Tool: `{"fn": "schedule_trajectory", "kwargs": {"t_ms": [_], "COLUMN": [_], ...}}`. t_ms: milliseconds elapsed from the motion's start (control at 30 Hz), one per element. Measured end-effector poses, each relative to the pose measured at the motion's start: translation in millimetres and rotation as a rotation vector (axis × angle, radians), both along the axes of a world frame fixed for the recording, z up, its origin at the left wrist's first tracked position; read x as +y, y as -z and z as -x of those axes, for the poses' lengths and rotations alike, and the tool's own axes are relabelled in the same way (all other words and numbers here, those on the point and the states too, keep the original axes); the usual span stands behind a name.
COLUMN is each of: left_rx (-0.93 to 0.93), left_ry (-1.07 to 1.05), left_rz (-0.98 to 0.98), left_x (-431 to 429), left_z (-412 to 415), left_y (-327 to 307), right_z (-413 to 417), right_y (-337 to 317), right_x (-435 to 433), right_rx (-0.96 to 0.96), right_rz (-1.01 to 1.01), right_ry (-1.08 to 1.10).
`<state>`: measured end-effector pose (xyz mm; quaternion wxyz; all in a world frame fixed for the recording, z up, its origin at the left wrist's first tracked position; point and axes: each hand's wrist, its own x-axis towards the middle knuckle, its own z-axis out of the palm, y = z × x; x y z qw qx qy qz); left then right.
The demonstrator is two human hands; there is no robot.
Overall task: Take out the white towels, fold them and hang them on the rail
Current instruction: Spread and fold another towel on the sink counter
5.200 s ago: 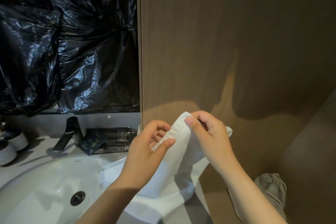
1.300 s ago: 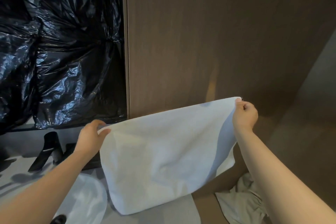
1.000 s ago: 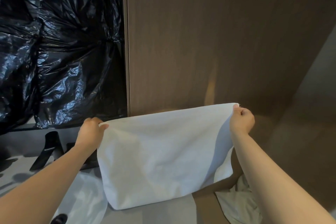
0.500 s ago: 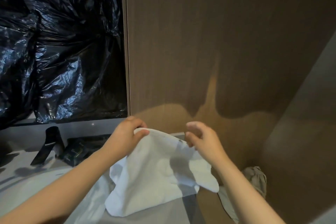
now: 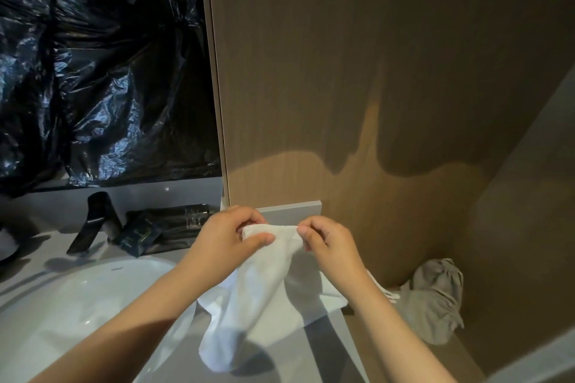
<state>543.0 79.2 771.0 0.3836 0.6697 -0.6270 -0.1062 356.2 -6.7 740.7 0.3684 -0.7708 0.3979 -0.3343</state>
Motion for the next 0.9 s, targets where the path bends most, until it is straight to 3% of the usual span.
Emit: {"fn": "schedule_trajectory", "kwargs": {"t_ms": [200, 367, 467, 700, 900], "left_rx": [0.139, 0.169, 0.095, 0.119, 0.121], "left_ry": [-0.030, -0.031, -0.055, -0.024, 0.001], "left_rz": [-0.148, -0.071, -0.042, 0.050, 0.059], "left_x": [27, 33, 30, 21, 14], "left_z": [-11, 6, 18, 31, 37], "left_y": [28, 36, 39, 32, 29], "right_z": [5, 3, 4, 7, 6], "right_y": [5, 6, 4, -25, -34], "right_x": [0, 2, 4, 21, 20], "right_rx": [-0.089, -0.076, -0.061, -0.161, -0.188], "right_rz": [0.037, 0.055, 0.034, -0.165, -0.105], "right_ry": [0.069, 0.083, 0.091, -0.174, -0.190]}}
